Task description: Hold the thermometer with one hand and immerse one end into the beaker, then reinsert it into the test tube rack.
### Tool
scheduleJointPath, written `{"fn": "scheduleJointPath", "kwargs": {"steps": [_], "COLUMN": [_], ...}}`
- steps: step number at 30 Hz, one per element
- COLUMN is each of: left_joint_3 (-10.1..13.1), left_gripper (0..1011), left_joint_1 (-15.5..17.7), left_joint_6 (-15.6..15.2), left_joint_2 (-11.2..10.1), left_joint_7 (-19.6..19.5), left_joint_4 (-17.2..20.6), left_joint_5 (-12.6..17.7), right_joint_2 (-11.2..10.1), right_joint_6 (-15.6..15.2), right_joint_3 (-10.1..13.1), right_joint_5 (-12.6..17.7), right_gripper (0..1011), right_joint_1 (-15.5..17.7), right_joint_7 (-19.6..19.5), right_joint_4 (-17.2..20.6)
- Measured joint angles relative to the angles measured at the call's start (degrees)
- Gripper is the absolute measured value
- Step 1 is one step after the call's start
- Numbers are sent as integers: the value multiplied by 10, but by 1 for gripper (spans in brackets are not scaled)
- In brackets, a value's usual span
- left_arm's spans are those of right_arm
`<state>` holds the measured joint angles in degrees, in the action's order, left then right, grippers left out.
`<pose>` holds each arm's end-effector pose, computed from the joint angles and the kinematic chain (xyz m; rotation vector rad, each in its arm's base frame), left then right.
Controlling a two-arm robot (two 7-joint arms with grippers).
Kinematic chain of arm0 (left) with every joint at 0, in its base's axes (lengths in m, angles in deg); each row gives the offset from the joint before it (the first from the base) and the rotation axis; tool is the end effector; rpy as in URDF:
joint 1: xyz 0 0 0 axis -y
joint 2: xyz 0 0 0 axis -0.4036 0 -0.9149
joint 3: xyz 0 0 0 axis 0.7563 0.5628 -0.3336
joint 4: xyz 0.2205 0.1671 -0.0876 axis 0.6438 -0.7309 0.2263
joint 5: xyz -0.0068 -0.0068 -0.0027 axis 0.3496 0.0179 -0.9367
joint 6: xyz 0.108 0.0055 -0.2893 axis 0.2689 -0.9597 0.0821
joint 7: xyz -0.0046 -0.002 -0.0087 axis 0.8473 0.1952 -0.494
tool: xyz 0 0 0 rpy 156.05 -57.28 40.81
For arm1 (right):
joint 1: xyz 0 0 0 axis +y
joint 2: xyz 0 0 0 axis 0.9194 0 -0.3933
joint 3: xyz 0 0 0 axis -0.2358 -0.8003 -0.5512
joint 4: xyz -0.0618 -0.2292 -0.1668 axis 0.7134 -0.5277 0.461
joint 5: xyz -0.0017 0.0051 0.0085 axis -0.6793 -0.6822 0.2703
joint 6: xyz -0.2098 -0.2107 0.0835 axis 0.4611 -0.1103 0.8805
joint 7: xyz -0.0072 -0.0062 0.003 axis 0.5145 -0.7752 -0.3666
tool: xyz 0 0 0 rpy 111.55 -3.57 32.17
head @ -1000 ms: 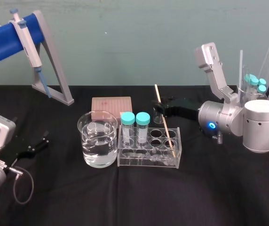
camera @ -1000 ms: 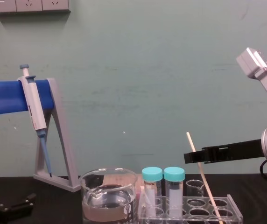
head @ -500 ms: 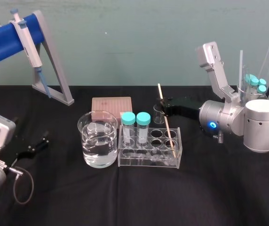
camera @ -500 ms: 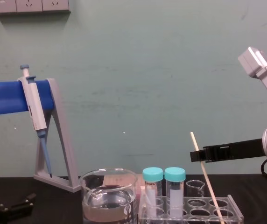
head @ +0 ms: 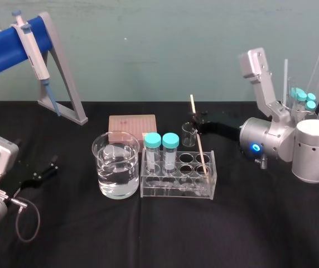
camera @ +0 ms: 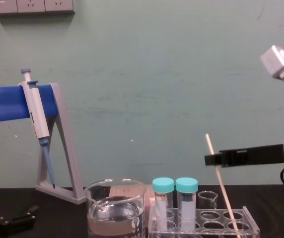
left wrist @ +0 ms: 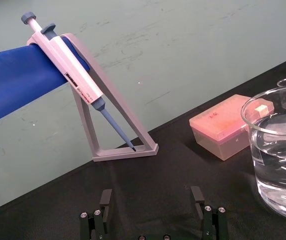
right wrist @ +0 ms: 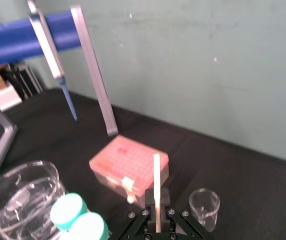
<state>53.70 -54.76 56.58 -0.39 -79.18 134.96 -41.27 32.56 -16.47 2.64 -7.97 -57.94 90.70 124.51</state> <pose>0.3582 0.0826 -0.3022 0.3045 -0.2850 1.2477 0.4725 -0.0240 -0.2064 -0.2091 0.2160 -0.9091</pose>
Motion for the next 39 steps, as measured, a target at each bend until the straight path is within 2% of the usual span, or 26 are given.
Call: {"fn": "scheduleJointPath", "kwargs": {"steps": [8, 14, 18, 19, 24, 26, 29, 34, 39], "left_joint_3": [0, 0, 0, 0, 0, 0, 0, 0, 0], "left_gripper": [1004, 1004, 1004, 1004, 1004, 1004, 1004, 1004, 1004], "left_joint_1": [0, 0, 0, 0, 0, 0, 0, 0, 0], "left_joint_6": [0, 0, 0, 0, 0, 0, 0, 0, 0], "left_joint_2": [0, 0, 0, 0, 0, 0, 0, 0, 0], "left_joint_7": [0, 0, 0, 0, 0, 0, 0, 0, 0], "left_joint_4": [0, 0, 0, 0, 0, 0, 0, 0, 0], "left_joint_5": [0, 0, 0, 0, 0, 0, 0, 0, 0], "right_joint_2": [1, -3, -12, -12, -31, -34, -43, -43, -35], "right_joint_6": [67, 111, 139, 139, 146, 147, 160, 188, 201], "right_joint_3": [24, 39, 51, 51, 71, 73, 82, 77, 55], "right_joint_5": [14, 20, 21, 21, 35, 38, 48, 51, 50], "right_gripper": [48, 48, 48, 48, 48, 48, 48, 48, 48], "right_joint_1": [24, 45, 62, 62, 88, 91, 105, 108, 92], "right_joint_7": [5, 5, 5, 5, 6, 7, 11, 29, 48], "right_joint_4": [12, 37, 70, 70, 136, 144, 182, 199, 192]}}
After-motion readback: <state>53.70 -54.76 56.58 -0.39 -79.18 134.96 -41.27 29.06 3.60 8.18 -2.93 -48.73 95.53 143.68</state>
